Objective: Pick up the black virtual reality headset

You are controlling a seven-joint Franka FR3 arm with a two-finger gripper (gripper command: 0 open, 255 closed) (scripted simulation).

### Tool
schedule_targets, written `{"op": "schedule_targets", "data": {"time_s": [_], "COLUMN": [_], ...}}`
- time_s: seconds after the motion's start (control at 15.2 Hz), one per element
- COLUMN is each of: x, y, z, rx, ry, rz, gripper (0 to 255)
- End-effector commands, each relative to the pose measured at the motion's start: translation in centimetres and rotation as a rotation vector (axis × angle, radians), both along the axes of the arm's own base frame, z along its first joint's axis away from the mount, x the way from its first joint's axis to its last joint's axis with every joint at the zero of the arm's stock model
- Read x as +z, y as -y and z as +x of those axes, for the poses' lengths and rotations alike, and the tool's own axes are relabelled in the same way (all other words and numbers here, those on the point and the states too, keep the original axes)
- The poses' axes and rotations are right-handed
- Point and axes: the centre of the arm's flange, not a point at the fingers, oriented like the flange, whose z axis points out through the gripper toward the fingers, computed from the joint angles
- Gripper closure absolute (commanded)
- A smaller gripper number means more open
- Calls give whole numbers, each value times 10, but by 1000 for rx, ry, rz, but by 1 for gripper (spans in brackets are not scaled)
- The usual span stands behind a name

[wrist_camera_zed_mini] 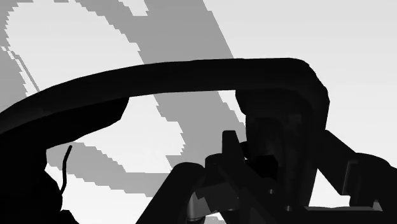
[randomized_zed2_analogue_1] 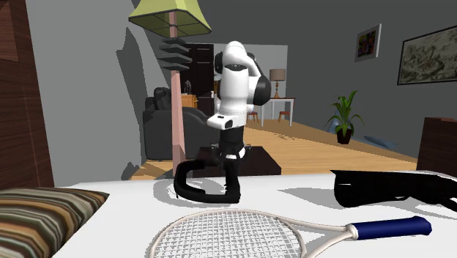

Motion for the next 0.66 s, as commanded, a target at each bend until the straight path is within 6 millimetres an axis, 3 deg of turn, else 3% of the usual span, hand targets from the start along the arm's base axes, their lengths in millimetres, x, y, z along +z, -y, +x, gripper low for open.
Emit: {"op": "schedule_targets", "data": {"time_s": [0.0, 0.46, 0.59], "x": [11, 48, 48], "y": [0, 0, 0], "z": [0, 0, 0], "rx": [0, 0, 0], "ry": [0, 0, 0], "rz": [0, 0, 0], "gripper": [255, 255, 255]}}
